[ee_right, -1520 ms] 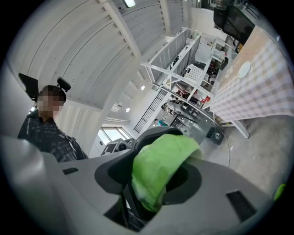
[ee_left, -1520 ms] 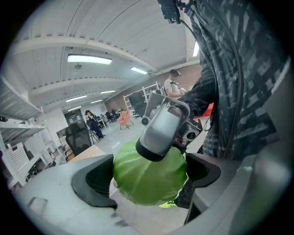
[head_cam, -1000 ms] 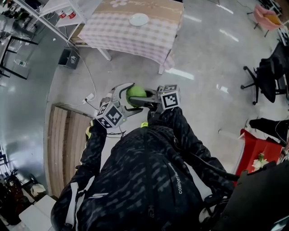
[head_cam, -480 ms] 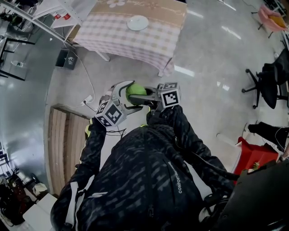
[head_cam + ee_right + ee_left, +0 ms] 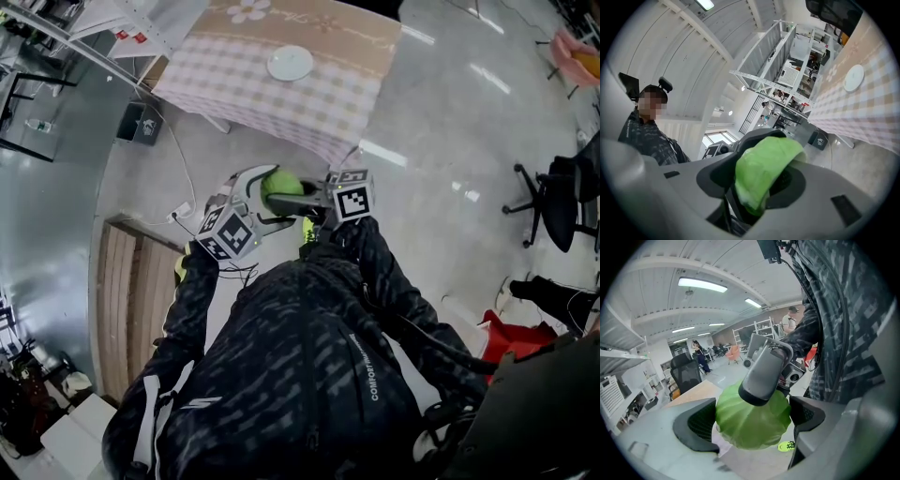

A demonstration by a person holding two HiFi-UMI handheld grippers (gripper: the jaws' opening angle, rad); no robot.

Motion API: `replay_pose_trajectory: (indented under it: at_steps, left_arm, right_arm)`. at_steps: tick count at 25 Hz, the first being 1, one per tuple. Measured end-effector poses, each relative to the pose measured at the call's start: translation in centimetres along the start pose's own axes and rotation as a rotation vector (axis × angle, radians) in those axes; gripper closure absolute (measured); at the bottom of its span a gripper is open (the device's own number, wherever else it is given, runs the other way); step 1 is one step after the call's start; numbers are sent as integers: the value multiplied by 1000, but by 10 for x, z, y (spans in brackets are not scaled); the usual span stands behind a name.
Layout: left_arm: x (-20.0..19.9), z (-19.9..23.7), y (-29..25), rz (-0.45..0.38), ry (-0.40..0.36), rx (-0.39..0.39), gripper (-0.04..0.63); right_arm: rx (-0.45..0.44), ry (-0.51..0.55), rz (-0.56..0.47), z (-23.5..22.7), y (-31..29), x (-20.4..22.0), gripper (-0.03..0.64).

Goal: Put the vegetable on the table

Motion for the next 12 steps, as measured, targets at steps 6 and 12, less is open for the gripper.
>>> replay_pose_trajectory:
  at_steps: [6, 12]
  left_arm:
    - [1, 20, -12, 3, -27, -7, 121]
    - [-2, 38, -18, 18, -56, 1, 121]
  right_arm:
    - [-12, 19, -1, -13, 2, -20, 454]
    - [-6, 41, -31, -20, 1, -36, 449]
Point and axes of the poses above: the fingertips, and each gripper's own axes: y backward along the fingers, z to its left, x out of its underside, the point moved 10 cm from there along y, backward along the fingers, and after that the axes turned 13 degrees about -z, right-handed, at the moved point
